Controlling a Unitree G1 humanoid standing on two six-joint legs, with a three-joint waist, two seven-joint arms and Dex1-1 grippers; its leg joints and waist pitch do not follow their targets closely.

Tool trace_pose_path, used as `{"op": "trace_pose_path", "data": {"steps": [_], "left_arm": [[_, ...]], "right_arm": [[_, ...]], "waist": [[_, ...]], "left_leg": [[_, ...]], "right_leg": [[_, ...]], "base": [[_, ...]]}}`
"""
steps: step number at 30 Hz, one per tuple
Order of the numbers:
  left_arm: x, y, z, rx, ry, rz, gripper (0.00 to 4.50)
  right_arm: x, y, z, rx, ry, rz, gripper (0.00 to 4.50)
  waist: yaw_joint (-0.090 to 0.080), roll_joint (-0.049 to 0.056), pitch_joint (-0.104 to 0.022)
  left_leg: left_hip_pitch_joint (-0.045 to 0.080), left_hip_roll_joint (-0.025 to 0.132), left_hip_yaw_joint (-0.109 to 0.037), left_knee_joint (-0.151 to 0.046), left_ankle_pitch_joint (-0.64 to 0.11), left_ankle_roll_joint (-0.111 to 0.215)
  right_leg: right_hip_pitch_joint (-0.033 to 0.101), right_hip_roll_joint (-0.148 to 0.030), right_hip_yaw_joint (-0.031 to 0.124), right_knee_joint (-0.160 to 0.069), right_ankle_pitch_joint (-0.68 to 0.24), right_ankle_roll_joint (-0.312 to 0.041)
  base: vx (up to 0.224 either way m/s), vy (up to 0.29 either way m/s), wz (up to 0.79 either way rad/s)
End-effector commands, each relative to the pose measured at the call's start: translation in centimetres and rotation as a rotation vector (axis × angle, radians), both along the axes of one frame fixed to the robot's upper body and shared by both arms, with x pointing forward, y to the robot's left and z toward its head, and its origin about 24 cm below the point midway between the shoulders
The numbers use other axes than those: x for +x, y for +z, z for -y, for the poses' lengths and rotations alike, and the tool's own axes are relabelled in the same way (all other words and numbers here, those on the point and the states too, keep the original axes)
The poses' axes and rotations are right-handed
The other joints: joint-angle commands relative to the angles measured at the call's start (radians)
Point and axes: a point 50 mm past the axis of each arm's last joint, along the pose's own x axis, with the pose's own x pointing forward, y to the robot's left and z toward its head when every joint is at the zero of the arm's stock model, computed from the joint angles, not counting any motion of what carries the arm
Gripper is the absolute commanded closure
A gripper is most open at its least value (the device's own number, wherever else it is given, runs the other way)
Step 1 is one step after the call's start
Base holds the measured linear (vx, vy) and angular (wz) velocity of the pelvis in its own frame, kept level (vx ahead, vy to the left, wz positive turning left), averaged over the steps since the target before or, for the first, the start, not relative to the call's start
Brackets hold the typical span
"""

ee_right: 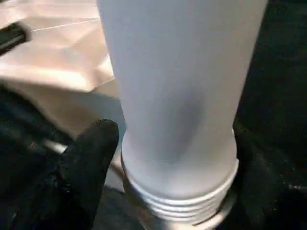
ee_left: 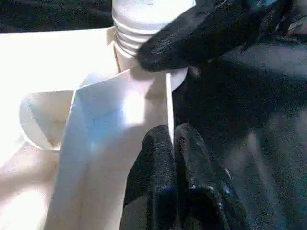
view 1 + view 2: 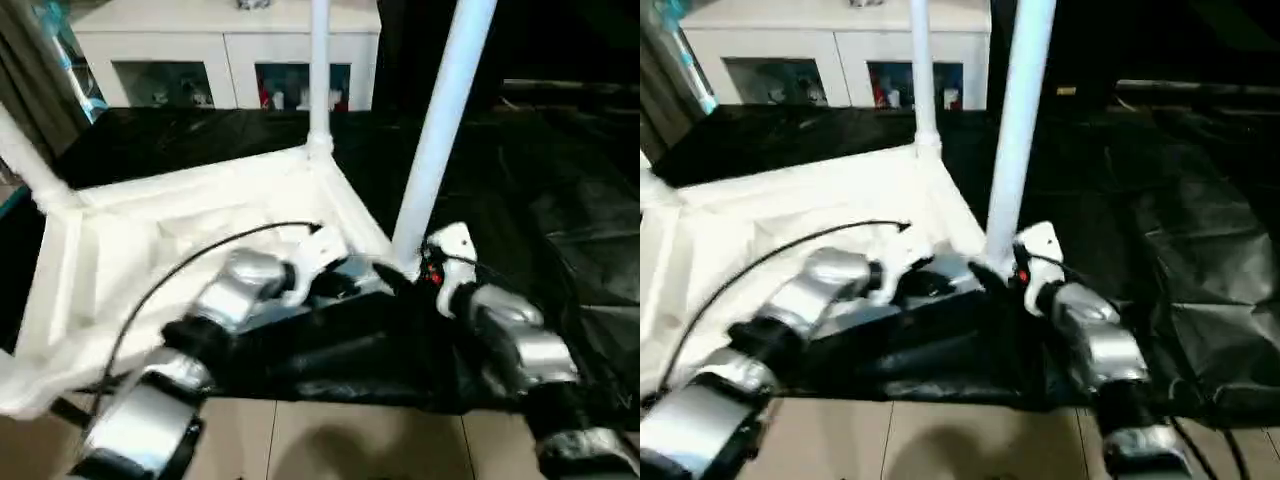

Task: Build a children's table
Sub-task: Rotate leg to tighten

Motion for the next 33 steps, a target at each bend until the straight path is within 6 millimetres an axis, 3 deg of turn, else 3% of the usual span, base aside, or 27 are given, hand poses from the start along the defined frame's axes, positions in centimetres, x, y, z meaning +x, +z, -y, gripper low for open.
{"op": "trace_pose_path", "data": {"steps": [1, 4, 7, 9, 12, 13, 14, 15, 19, 22, 24, 26, 27, 28, 29, 33], "left_arm": [[-0.9, 0.2, 1.3, -0.006, -0.119, 0.001, 4.50], [-1.6, -0.1, 0.1, 0.030, -0.206, -0.027, 4.50], [-2.6, -0.2, -1.3, 0.060, -0.298, -0.066, 4.50], [-2.8, -0.1, -1.5, 0.062, -0.314, -0.073, 4.50], [-3.0, -0.1, -1.9, 0.063, -0.318, -0.076, 4.50], [-3.0, -0.1, -1.9, 0.063, -0.318, -0.076, 4.50], [-3.0, -0.1, -1.9, 0.063, -0.317, -0.076, 4.50], [-3.1, -0.1, -2.0, 0.061, -0.314, -0.077, 4.50], [-2.9, 0.2, -2.0, 0.023, -0.272, -0.072, 4.50], [-1.7, 0.5, -1.3, -0.028, -0.130, -0.043, 4.50], [-0.8, 0.7, -0.8, -0.058, -0.037, -0.013, 4.50], [-0.2, 0.8, -0.4, -0.070, 0.022, 0.005, 4.50], [0.5, 0.9, 0.2, -0.085, 0.105, 0.013, 4.50], [0.5, 0.9, 0.2, -0.085, 0.105, 0.013, 4.50], [1.2, 0.9, 0.8, -0.083, 0.192, 0.028, 4.50], [1.8, 0.8, 1.7, -0.076, 0.286, 0.046, 4.50]], "right_arm": [[-0.9, 0.1, -2.1, 0.020, 0.176, -0.009, 0.79], [-1.7, 0.4, -0.7, -0.021, 0.285, -0.020, 0.79], [-2.3, 0.8, 0.5, -0.048, 0.376, -0.038, 0.79], [-2.4, 0.9, 0.5, -0.048, 0.390, -0.041, 1.11], [-2.4, 1.0, 0.5, -0.070, 0.409, -0.034, 1.16], [-2.4, 1.0, 0.5, -0.070, 0.409, -0.034, 1.44], [-2.4, 1.0, 0.4, -0.069, 0.415, -0.037, 1.44], [-2.5, 1.0, 0.3, -0.062, 0.421, -0.041, 1.55], [-2.8, 0.8, -0.1, -0.017, 0.428, -0.060, 1.68], [-2.4, 0.0, -0.4, 0.002, 0.308, -0.067, 1.70], [-1.7, -0.7, -0.6, -0.018, 0.169, -0.057, 1.71], [-1.3, -1.2, -0.8, -0.023, 0.082, -0.059, 1.72], [-0.7, -1.9, -1.1, -0.031, -0.040, -0.067, 1.72], [-0.7, -1.9, -1.1, -0.031, -0.040, -0.067, 1.72], [-0.2, -2.5, -1.7, -0.019, -0.160, -0.088, 1.73], [0.4, -3.0, -2.8, -0.011, -0.282, -0.111, 1.73]], "waist": [[0.003, -0.014, -0.071], [0.010, -0.015, -0.069], [0.010, -0.013, -0.067], [0.013, -0.013, -0.067], [0.012, -0.013, -0.067], [0.011, -0.015, -0.066], [0.011, -0.015, -0.067], [0.010, -0.018, -0.067], [0.010, -0.017, -0.070], [0.009, -0.018, -0.070], [0.007, -0.020, -0.066], [0.003, -0.023, -0.067], [-0.004, -0.022, -0.064], [-0.004, -0.022, -0.064], [-0.005, -0.020, -0.065], [-0.007, -0.017, -0.066]], "left_leg": [[0.004, 0.009, 0.007, -0.065, -0.173, 0.114], [0.010, 0.013, 0.009, -0.067, -0.211, 0.099], [0.004, 0.015, 0.011, -0.069, -0.220, 0.099], [0.008, 0.015, 0.012, -0.068, -0.217, 0.093], [0.006, 0.014, 0.011, -0.070, -0.225, 0.078], [0.006, 0.013, 0.010, -0.071, -0.227, 0.074], [0.006, 0.013, 0.010, -0.070, -0.226, 0.070], [0.006, 0.012, 0.011, -0.070, -0.223, 0.071], [0.003, 0.012, 0.010, -0.067, -0.184, 0.081], [0.004, 0.011, 0.011, -0.066, -0.182, 0.083], [0.006, 0.007, 0.012, -0.067, -0.201, 0.073], [0.005, 0.005, 0.009, -0.070, -0.221, 0.054], [0.007, 0.001, 0.010, -0.070, -0.235, 0.038], [0.007, 0.001, 0.010, -0.070, -0.235, 0.038], [0.003, 0.000, 0.007, -0.072, -0.235, 0.035], [0.007, -0.002, 0.009, -0.069, -0.236, 0.041]], "right_leg": [[0.063, -0.035, 0.025, -0.054, -0.175, -0.264], [0.060, -0.035, 0.027, -0.058, -0.218, -0.255], [0.059, -0.034, 0.027, -0.054, -0.228, -0.251], [0.056, -0.034, 0.028, -0.055, -0.233, -0.252], [0.056, -0.036, 0.027, -0.055, -0.255, -0.244], [0.055, -0.036, 0.027, -0.057, -0.269, -0.238], [0.055, -0.036, 0.028, -0.058, -0.275, -0.233], [0.055, -0.036, 0.028, -0.058, -0.273, -0.232], [0.058, -0.035, 0.028, -0.051, -0.222, -0.241], [0.055, -0.034, 0.028, -0.052, -0.221, -0.245], [0.051, -0.035, 0.028, -0.060, -0.274, -0.233], [0.054, -0.036, 0.026, -0.065, -0.328, -0.211], [0.047, -0.035, 0.027, -0.071, -0.377, -0.188], [0.047, -0.035, 0.027, -0.071, -0.377, -0.188], [0.052, -0.035, 0.025, -0.074, -0.389, -0.173], [0.046, -0.034, 0.026, -0.078, -0.384, -0.171]], "base": [[0.000, 0.000, 0.00], [0.000, 0.000, 0.00], [0.000, 0.000, 0.00], [0.000, 0.000, 0.00], [0.000, 0.000, 0.00], [0.000, 0.000, 0.00], [0.000, 0.000, 0.00], [0.000, 0.000, 0.00], [0.000, 0.000, 0.00], [0.000, 0.000, 0.00], [0.000, 0.000, 0.00], [0.000, 0.000, 0.00], [0.000, 0.000, 0.00], [0.000, 0.000, 0.00], [0.000, 0.000, 0.00], [0.000, 0.000, 0.00]]}}
